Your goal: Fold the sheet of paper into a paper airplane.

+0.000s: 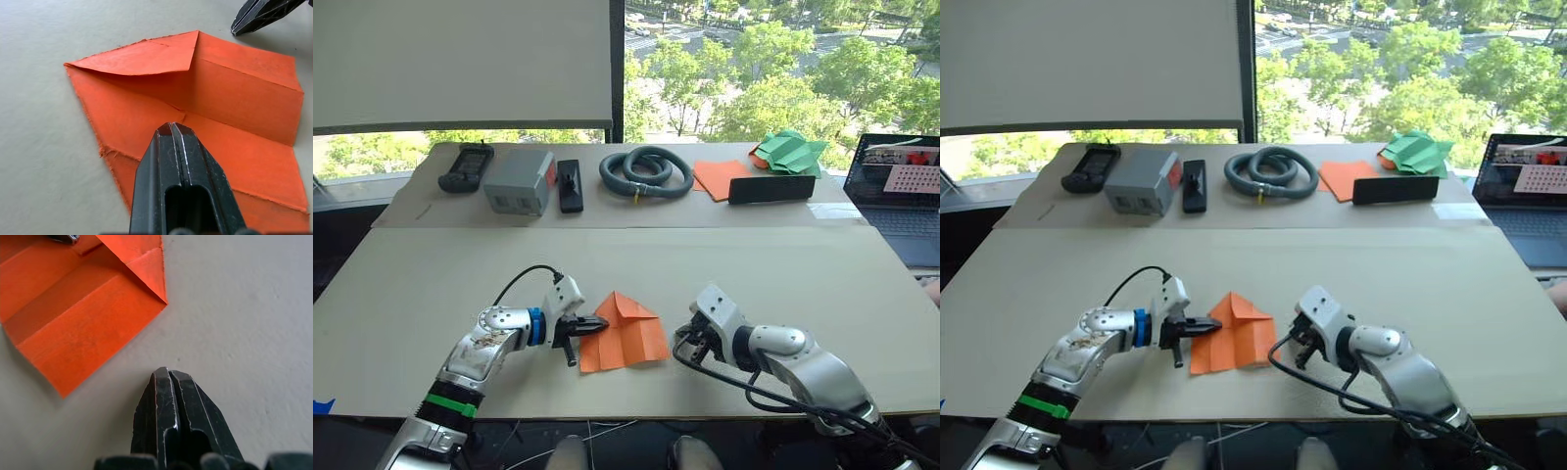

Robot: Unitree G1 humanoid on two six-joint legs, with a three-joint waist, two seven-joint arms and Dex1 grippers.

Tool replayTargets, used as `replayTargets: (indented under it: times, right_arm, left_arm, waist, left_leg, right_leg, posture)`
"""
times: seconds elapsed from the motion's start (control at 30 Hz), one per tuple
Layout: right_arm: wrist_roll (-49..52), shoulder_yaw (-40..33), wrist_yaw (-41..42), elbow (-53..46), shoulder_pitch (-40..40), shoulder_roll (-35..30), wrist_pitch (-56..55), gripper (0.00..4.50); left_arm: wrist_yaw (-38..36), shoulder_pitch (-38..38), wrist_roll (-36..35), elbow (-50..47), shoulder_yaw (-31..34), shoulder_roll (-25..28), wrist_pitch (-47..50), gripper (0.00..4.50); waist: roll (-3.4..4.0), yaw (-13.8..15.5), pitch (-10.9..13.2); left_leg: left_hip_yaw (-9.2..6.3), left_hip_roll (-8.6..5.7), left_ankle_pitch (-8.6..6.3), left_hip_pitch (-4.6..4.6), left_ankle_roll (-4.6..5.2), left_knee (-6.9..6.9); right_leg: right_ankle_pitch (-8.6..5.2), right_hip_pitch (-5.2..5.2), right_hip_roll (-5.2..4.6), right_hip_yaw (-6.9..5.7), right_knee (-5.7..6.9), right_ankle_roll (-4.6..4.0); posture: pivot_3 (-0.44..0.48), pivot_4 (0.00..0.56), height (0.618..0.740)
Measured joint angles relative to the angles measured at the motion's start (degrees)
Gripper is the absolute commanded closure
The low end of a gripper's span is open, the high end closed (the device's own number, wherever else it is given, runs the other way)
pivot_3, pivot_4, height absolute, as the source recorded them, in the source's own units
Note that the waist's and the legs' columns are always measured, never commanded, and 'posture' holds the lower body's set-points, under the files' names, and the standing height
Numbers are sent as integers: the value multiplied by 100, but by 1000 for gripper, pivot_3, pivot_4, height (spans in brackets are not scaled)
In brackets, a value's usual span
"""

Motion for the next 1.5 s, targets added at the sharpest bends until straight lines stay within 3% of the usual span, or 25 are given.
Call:
replayTargets:
  times: [0.13, 0.33, 0.57, 0.7, 0.83, 1.03, 1.23, 1.5]
  right_arm:
    - [47, 83, 24, 5, 74, 32, -151, 4500]
    - [509, 150, 18, 277, 166, 1060, -199, 4500]
    - [853, -290, -115, 640, 135, 1691, -238, 4500]
    - [942, -380, -96, 568, 108, 1405, -216, 4500]
    - [1275, -740, 167, -172, 419, 628, -1, 4500]
    - [1614, -206, 341, -956, 1001, 256, 202, 4500]
    - [1375, 393, -324, -937, 1150, 552, 293, 4500]
    - [975, 387, -1950, -1127, 1866, 1776, 243, 4500]
  left_arm:
    - [21, 66, -1, -54, 16, 3, -13, 4479]
    - [65, 121, -1, -130, 32, 9, -17, 4479]
    - [75, 101, -1, -96, 37, 11, -23, 4479]
    - [47, 36, -1, -26, 3, 7, -62, 4479]
    - [36, 20, -1, 2, -18, 6, -105, 4479]
    - [31, -21, 5, 55, -47, 7, -119, 4479]
    - [9, -60, 7, 99, -61, 10, -125, 4479]
    - [-157, -312, 34, 396, -166, 22, -144, 4479]
  waist:
    - [-11, -6, -6]
    - [-12, -47, -9]
    - [-8, -43, -6]
    - [-4, -20, -3]
    - [-2, 54, -3]
    - [-1, 72, -2]
    - [-6, 70, 0]
    - [-2, 74, -7]
  left_leg:
    - [-1, 1, 0, 0, 0, -1]
    - [0, 1, 0, -5, 0, -1]
    - [-1, 2, 0, -6, 0, -1]
    - [0, 0, 0, -11, 0, 1]
    - [1, 0, 0, -11, 0, 3]
    - [0, 0, -1, -9, -1, 2]
    - [2, -1, -2, -10, -4, 8]
    - [0, 1, -5, -9, -8, 6]
  right_leg:
    - [0, 5, 0, -2, -11, 0]
    - [1, 6, 2, -1, -13, 2]
    - [2, 3, 2, -3, -12, 2]
    - [2, 4, 2, -2, -14, 2]
    - [2, 5, 2, -1, -16, 2]
    - [1, 5, -1, -3, -24, 2]
    - [1, 4, -6, -3, -34, 2]
    - [1, 1, -11, -11, -35, 2]
  posture:
    - [0, 150, 704]
    - [0, 150, 704]
    - [0, 150, 704]
    - [0, 150, 704]
    - [0, 150, 704]
    - [0, 150, 704]
    - [0, 150, 704]
    - [0, 150, 704]
